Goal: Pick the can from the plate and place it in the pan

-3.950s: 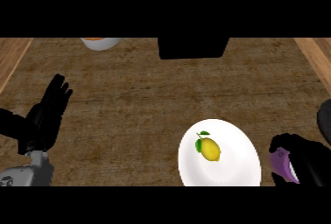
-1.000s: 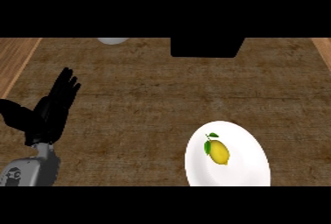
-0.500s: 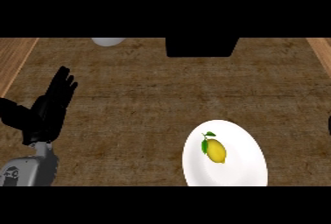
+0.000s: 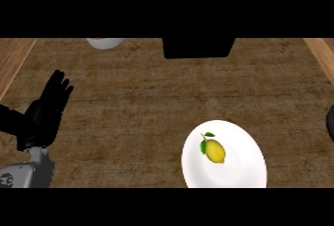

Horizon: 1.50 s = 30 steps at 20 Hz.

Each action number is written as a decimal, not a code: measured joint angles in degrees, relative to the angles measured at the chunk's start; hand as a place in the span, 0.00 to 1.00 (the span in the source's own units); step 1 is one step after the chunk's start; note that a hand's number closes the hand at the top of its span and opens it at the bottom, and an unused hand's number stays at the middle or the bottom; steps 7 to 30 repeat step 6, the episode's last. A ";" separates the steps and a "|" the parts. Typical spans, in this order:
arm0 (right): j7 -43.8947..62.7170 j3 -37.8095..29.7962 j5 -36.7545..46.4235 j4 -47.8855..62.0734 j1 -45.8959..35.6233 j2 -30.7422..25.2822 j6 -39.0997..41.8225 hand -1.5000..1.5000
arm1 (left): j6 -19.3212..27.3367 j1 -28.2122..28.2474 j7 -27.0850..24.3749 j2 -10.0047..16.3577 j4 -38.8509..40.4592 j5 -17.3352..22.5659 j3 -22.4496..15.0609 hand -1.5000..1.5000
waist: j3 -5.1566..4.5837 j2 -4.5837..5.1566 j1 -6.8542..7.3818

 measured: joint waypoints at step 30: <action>0.02 -0.70 -1.82 -2.52 4.46 -0.35 1.08 0.00 | 0.24 0.61 -0.39 -0.46 0.03 -0.29 -0.22 0.50 | 0.01 -0.11 -0.38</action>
